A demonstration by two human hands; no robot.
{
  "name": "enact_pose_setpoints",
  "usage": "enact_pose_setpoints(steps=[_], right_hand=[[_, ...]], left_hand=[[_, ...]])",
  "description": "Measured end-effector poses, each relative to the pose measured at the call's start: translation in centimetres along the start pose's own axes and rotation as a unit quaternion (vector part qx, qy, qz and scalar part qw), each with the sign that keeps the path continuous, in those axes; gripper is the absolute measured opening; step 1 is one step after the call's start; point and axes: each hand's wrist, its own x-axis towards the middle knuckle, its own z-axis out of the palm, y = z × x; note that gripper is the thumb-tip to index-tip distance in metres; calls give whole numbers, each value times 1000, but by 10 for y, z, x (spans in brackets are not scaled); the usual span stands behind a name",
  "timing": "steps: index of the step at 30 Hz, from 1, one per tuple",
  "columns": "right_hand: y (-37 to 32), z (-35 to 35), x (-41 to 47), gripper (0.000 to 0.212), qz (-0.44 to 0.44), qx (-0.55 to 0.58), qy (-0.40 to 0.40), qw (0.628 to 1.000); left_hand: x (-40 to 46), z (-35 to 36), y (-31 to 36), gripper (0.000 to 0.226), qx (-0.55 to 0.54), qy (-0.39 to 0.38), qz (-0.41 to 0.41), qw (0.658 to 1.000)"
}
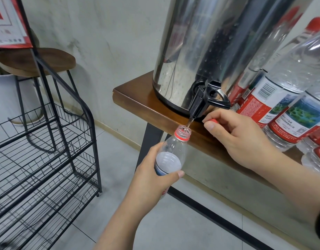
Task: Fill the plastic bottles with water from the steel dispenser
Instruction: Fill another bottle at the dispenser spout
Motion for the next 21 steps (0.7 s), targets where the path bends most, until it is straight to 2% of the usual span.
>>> enact_pose_setpoints(steps=[21], right_hand=[[0, 0, 0, 41, 2, 2, 0, 1000]], left_hand=[[-2, -1, 6, 69, -3, -2, -3, 1000]])
